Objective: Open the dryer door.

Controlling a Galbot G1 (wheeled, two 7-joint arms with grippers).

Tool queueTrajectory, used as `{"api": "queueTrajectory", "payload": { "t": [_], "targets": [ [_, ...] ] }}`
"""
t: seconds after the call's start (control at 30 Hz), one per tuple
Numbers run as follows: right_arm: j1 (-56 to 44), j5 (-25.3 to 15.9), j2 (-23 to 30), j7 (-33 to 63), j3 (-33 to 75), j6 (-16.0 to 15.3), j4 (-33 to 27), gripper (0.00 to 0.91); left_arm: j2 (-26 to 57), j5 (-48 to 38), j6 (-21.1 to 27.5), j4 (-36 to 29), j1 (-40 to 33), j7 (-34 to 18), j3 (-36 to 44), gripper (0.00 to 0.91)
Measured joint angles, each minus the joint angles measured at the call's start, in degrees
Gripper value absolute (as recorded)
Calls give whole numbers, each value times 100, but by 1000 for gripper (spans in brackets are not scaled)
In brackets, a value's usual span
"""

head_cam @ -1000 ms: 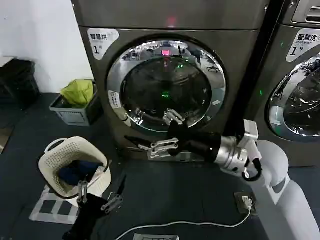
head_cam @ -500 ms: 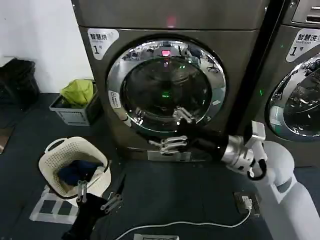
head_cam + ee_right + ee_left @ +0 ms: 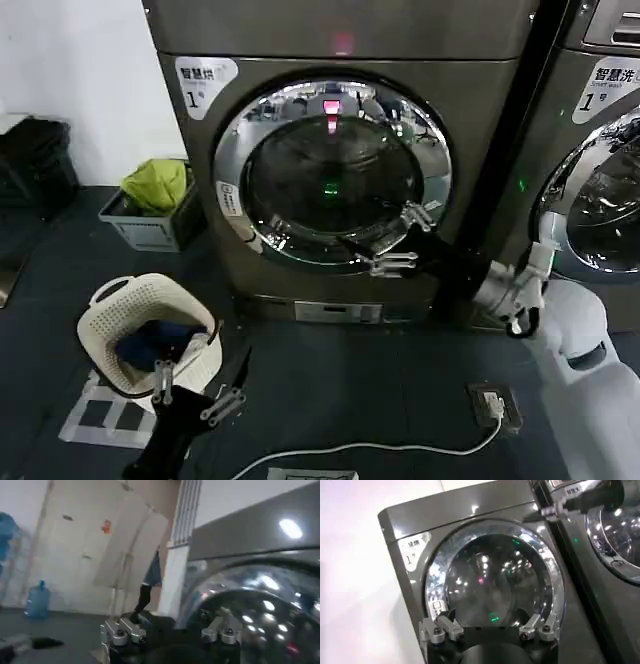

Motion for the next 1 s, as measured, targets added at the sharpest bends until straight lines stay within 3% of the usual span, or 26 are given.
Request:
{"api": "queueTrajectory", "payload": {
  "t": [1.0],
  "targets": [
    [1329,-139,173,804,-1496,457,-1518,907,-41,0,-123,-121,52,-1,-18,907]
  ]
}}
